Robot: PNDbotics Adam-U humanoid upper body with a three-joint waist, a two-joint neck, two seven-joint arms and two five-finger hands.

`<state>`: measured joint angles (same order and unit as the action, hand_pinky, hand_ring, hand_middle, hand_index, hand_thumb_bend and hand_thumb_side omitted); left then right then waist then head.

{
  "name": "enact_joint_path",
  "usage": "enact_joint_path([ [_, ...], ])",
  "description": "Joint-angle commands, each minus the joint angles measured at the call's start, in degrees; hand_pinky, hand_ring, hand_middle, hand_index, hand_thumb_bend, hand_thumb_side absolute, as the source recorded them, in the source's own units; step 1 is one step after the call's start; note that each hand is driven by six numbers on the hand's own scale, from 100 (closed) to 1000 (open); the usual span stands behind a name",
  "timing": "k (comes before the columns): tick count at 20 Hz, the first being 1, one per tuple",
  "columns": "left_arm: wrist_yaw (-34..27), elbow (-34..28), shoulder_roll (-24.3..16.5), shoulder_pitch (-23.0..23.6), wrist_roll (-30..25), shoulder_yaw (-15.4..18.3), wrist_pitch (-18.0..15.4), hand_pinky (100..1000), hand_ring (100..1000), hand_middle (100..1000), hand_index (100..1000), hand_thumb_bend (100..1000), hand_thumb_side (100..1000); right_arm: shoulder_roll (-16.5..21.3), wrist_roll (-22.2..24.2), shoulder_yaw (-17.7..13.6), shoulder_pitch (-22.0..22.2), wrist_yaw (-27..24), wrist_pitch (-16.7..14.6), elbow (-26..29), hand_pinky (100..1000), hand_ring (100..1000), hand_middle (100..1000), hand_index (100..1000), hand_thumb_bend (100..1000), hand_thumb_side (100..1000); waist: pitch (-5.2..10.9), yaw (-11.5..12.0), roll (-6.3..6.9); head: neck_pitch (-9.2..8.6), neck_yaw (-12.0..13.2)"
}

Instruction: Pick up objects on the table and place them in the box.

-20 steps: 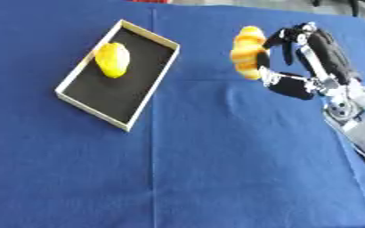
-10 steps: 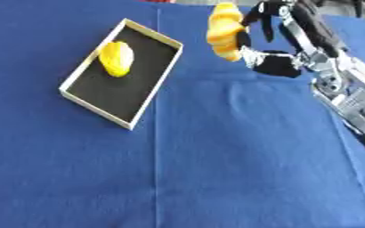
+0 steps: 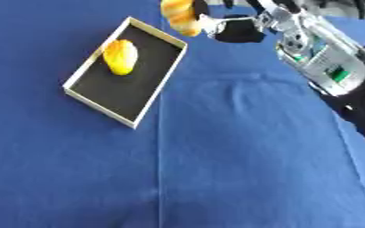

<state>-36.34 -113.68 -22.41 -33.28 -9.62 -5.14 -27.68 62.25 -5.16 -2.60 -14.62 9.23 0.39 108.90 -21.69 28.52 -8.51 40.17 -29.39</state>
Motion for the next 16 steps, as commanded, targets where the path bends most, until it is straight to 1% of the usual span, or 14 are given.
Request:
enact_joint_path([
  [1,-0.9,-0.9,-0.2,-1.2,-1.1,-0.3,0.1,819,822,797,877,100,643,0.8,1.5,1.3,-1.8,1.0,-0.1,-2.4,824,632,217,365,100,202,0.88,0.3,0.23,-0.8,-0.8],
  [7,-1.3,-0.9,0.4,-1.2,-1.6,-0.4,0.9,819,823,799,878,100,644,-2.7,3.9,5.1,-3.9,5.1,-0.6,-6.3,821,637,230,373,100,198,0.71,0.6,0.18,-0.99,-0.6],
  [8,-1.3,-0.9,0.5,-1.2,-1.6,-0.4,1.0,819,823,799,878,100,644,-3.1,4.2,5.7,-4.2,5.9,-0.7,-6.8,820,640,246,386,100,198,0.68,0.6,0.22,-0.98,-0.5],
  [10,-1.3,-0.9,0.6,-1.2,-1.7,-0.5,1.1,819,823,799,878,100,643,-3.6,4.6,6.5,-4.5,7.4,-1.0,-7.3,817,665,327,446,100,199,0.64,0.5,0.3,-0.95,-0.2],
  [12,-1.2,-0.9,0.7,-1.1,-1.7,-0.4,1.2,819,823,799,878,100,644,-3.7,5.2,6.9,-4.4,8.5,-1.1,-7.0,817,707,447,555,100,204,0.65,0.4,0.35,-0.86,0.3],
  [14,-1.2,-0.9,0.7,-1.0,-1.6,-0.4,1.4,819,823,799,878,100,644,-3.6,6.5,7.0,-4.2,9.8,-1.2,-6.5,834,764,577,716,100,206,0.68,0.3,0.38,-0.79,0.8],
  [15,-1.1,-0.9,0.8,-1.0,-1.6,-0.4,1.4,819,823,799,878,100,644,-3.6,7.6,7.0,-4.1,10.5,-1.2,-6.3,845,784,629,778,100,203,0.71,0.3,0.4,-0.74,0.9],
  [16,-1.1,-0.9,0.8,-0.9,-1.5,-0.4,1.5,819,823,799,878,100,645,-3.6,9.1,7.0,-4.0,11.2,-1.4,-6.2,860,806,678,819,100,198,0.76,0.3,0.41,-0.68,1.2],
])
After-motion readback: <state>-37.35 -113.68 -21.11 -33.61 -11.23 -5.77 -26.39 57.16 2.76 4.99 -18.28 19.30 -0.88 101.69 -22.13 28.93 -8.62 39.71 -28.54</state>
